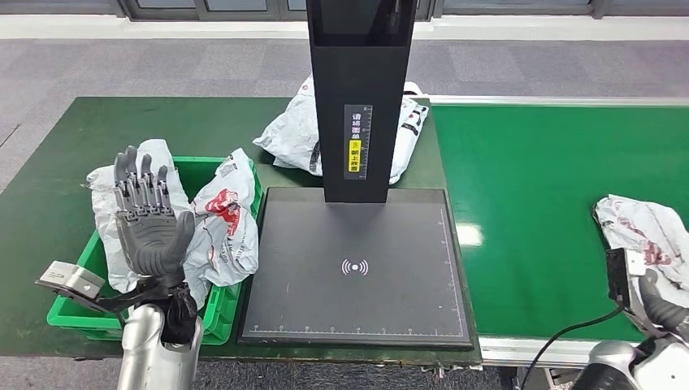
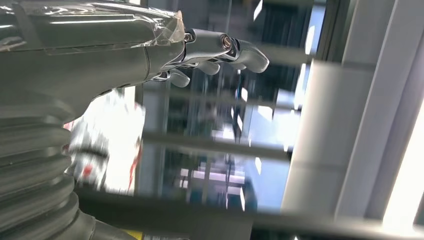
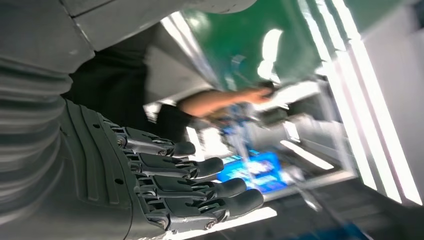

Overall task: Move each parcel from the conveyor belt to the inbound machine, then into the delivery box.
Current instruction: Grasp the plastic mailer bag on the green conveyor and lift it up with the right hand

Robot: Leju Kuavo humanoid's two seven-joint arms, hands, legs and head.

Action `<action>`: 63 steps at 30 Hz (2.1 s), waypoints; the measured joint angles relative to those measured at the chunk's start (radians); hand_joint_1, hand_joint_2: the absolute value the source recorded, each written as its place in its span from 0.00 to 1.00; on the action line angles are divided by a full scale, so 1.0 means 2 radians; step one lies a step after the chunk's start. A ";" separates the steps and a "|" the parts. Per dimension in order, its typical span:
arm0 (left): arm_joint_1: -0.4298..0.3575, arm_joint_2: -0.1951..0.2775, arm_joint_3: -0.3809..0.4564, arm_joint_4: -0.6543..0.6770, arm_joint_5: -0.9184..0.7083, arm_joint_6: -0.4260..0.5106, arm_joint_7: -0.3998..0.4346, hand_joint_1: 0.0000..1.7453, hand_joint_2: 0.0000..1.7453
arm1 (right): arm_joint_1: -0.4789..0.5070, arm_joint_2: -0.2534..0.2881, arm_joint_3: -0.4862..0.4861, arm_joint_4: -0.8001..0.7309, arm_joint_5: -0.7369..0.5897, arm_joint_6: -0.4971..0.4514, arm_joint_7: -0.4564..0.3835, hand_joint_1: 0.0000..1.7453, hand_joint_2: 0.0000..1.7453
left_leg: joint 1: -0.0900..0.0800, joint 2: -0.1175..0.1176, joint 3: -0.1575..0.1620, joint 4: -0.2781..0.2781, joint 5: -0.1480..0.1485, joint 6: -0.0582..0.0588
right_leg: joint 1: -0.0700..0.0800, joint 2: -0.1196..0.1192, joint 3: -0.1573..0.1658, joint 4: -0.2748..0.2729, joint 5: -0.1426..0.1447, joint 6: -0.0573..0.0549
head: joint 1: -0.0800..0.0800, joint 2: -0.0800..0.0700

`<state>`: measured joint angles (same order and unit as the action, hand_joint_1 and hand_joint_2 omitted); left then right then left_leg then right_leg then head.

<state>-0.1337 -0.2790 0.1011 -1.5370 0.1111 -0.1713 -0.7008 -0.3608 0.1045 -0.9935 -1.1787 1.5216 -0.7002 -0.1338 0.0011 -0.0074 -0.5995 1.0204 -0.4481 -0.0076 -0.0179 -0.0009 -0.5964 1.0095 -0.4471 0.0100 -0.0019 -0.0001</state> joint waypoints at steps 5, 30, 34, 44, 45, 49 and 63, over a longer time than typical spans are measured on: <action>0.007 0.000 -0.015 0.001 -0.010 -0.013 0.000 0.00 1.00 | 0.000 -0.031 0.007 0.056 0.002 0.000 0.020 0.00 1.00 | 0.000 0.000 0.000 0.000 0.000 0.000 | 0.000 0.000 0.000 0.000 0.000 0.000 | 0.000 0.000; 0.009 0.000 -0.029 0.023 -0.026 -0.027 0.011 0.00 1.00 | -0.057 -0.103 0.096 0.267 0.003 0.000 0.139 0.00 1.00 | 0.000 -0.001 0.000 0.000 0.001 0.000 | 0.000 -0.001 0.000 0.000 0.000 0.000 | 0.000 0.000; 0.009 0.000 -0.031 0.029 -0.026 -0.028 0.011 0.00 1.00 | -0.060 -0.112 0.114 0.288 0.003 0.000 0.165 0.00 1.00 | 0.000 -0.001 0.000 0.000 0.001 0.000 | 0.000 -0.001 0.000 0.000 0.000 0.000 | 0.000 0.000; 0.010 0.001 -0.031 0.044 -0.023 -0.029 0.009 0.00 1.00 | -0.075 -0.141 0.145 0.392 0.003 0.026 0.213 0.00 1.00 | 0.000 -0.001 0.000 0.000 0.001 0.000 | 0.000 -0.001 0.000 0.000 0.000 0.000 | 0.000 0.000; 0.010 0.001 -0.031 0.046 -0.023 -0.029 0.009 0.00 1.00 | -0.074 -0.143 0.146 0.399 0.002 0.034 0.216 0.00 1.00 | 0.000 -0.001 0.000 0.000 0.001 0.000 | 0.000 -0.001 0.000 0.000 0.000 0.000 | 0.000 0.000; 0.009 0.002 -0.031 0.056 -0.023 -0.029 0.009 0.00 1.00 | -0.073 -0.149 0.146 0.417 0.000 0.064 0.225 0.00 1.00 | 0.000 0.000 0.000 0.000 0.001 0.000 | 0.000 -0.001 0.000 0.000 0.000 0.000 | 0.000 0.000; 0.008 0.002 -0.031 0.083 -0.019 -0.015 0.021 0.00 1.00 | -0.072 -0.162 0.147 0.437 0.003 0.107 0.271 0.00 1.00 | 0.000 0.000 0.000 0.000 0.001 0.000 | 0.000 0.000 0.000 0.000 0.000 0.000 | 0.000 0.000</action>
<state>-0.1178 -0.2741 0.0400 -1.3712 0.0734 -0.2022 -0.6596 -0.5055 -0.2205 -0.7000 -0.3054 1.5276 -0.4855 0.4073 0.0012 -0.0079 -0.6001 1.0206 -0.4462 -0.0073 -0.0179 -0.0019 -0.5965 1.0095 -0.4462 0.0107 -0.0019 0.0000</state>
